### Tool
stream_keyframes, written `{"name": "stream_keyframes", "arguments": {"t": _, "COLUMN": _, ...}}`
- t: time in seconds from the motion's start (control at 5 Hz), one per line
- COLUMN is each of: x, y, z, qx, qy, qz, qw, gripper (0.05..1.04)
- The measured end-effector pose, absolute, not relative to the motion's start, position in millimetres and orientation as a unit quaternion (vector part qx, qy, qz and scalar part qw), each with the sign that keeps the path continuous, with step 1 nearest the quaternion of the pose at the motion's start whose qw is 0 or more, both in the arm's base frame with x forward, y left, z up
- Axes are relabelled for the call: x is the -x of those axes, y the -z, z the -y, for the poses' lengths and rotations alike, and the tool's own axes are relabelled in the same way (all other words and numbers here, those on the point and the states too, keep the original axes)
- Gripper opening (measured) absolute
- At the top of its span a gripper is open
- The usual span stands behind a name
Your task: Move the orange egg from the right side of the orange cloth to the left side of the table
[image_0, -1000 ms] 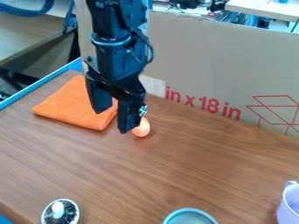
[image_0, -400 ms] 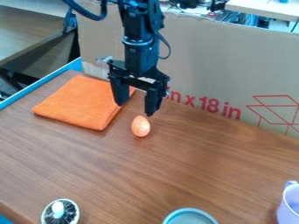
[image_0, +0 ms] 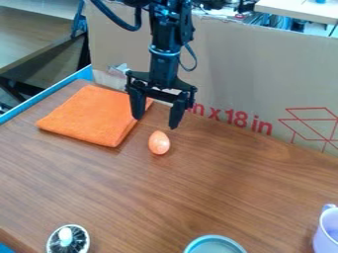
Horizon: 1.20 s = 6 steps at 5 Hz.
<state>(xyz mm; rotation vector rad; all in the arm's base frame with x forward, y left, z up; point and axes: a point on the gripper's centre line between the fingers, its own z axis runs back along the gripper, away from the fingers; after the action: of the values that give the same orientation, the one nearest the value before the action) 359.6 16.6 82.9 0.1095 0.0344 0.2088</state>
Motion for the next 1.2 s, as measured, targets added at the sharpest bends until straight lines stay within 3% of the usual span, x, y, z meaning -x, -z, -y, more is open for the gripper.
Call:
{"name": "stream_keyframes", "arguments": {"t": 0.2, "x": -356, "y": -79, "z": -25, "qx": -0.09, "qy": -0.156, "qz": -0.044, "qw": 0.983, "gripper": 1.001}}
{"name": "stream_keyframes", "arguments": {"t": 0.4, "x": -359, "y": -65, "z": -22, "qx": -0.082, "qy": -0.181, "qz": -0.048, "qw": 0.979, "gripper": 1.001}}
{"name": "stream_keyframes", "arguments": {"t": 0.8, "x": -364, "y": -41, "z": -9, "qx": -0.03, "qy": -0.194, "qz": -0.006, "qw": 0.981, "gripper": 1.001}}
{"name": "stream_keyframes", "arguments": {"t": 1.0, "x": -366, "y": -35, "z": -10, "qx": -0.03, "qy": -0.202, "qz": 0.009, "qw": 0.979, "gripper": 1.001}}
{"name": "stream_keyframes", "arguments": {"t": 1.2, "x": -365, "y": -25, "z": -12, "qx": -0.039, "qy": -0.199, "qz": -0.008, "qw": 0.979, "gripper": 0.96}}
